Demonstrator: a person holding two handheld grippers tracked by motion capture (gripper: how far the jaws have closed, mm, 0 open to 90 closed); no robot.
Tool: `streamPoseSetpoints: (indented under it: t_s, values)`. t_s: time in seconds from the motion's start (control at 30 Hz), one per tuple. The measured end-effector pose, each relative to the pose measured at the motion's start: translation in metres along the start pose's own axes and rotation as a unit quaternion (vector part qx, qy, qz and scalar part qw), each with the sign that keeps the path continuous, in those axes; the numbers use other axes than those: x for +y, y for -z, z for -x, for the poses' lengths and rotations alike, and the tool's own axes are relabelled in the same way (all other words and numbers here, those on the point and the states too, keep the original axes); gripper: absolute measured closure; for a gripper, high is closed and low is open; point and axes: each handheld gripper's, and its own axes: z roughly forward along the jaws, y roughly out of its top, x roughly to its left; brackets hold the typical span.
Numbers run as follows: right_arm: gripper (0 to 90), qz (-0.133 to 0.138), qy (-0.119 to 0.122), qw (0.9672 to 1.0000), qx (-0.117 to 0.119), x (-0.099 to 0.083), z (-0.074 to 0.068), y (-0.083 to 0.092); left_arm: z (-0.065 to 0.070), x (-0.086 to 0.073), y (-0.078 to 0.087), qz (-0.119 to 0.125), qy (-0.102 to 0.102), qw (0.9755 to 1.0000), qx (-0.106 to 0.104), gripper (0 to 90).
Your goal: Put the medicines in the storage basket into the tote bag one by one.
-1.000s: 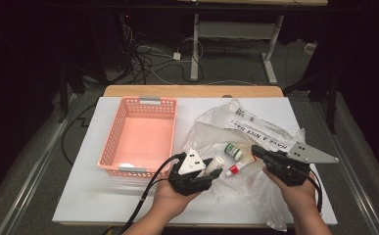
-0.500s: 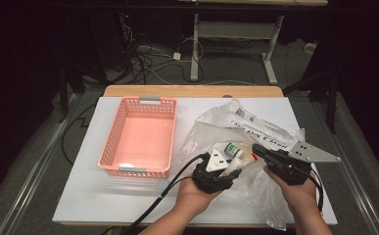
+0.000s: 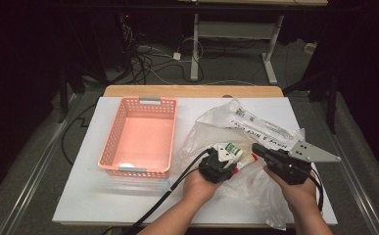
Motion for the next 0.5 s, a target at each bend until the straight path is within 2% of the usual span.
streamPoseSetpoints:
  t_s: [0.2,0.23,0.27,0.3,0.4,0.5]
  values:
    - [90.0,-0.004,-0.003,1.0000,0.000,-0.001,0.000,-0.001,-0.007,0.000,-0.007,-0.004,0.013,0.9999,0.000,57.6]
    - [90.0,-0.003,-0.001,1.0000,0.000,-0.001,0.000,-0.001,-0.009,-0.001,-0.008,-0.007,0.012,0.9999,-0.003,57.6]
    - [90.0,-0.004,-0.001,1.0000,0.001,-0.001,0.000,-0.002,-0.012,-0.001,-0.010,-0.013,0.001,0.9999,-0.009,57.6]
    - [90.0,-0.003,0.000,1.0000,0.001,-0.001,0.000,-0.002,-0.013,-0.001,-0.011,-0.016,0.005,0.9998,-0.009,57.6]
    - [90.0,-0.003,-0.002,1.0000,0.000,-0.001,0.000,-0.003,-0.016,-0.001,-0.013,-0.009,0.021,0.9997,-0.002,57.7]
    - [90.0,-0.006,-0.003,1.0000,0.003,-0.002,0.000,-0.003,-0.019,0.001,-0.012,-0.002,0.014,0.9999,0.004,57.7]
